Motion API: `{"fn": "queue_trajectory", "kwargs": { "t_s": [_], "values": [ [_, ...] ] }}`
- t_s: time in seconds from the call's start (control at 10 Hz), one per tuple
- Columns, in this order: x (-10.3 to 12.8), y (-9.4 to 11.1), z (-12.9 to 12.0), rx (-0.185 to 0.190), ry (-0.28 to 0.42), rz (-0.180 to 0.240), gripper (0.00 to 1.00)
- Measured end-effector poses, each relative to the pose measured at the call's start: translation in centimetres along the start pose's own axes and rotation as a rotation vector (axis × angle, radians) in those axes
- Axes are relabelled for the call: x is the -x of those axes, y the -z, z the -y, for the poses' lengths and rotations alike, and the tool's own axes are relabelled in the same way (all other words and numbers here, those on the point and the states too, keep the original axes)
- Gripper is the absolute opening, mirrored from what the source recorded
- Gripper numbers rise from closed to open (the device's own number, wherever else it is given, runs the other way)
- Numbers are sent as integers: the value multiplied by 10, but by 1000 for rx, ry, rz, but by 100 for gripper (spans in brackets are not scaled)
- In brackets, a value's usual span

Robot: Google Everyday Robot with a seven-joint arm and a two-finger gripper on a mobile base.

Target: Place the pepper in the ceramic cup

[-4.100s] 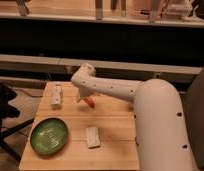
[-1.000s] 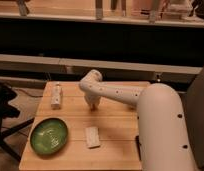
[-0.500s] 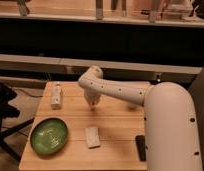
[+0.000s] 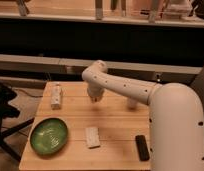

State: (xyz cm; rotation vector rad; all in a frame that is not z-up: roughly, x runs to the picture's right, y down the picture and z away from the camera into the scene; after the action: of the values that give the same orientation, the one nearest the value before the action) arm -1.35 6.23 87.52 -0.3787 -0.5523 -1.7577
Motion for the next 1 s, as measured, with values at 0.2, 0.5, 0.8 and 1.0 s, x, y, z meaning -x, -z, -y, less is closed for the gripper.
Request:
{"fn": "queue_trajectory", "kwargs": {
  "t_s": [0.2,0.5,0.8,1.0],
  "values": [
    [2,1,-10,1,-23,5,0],
    [10,14,-39,-11,-81,0,0],
    [12,27,-55,-22,-121,-3,0],
    [14,33,-71,-24,-157,-10,0]
  ]
}}
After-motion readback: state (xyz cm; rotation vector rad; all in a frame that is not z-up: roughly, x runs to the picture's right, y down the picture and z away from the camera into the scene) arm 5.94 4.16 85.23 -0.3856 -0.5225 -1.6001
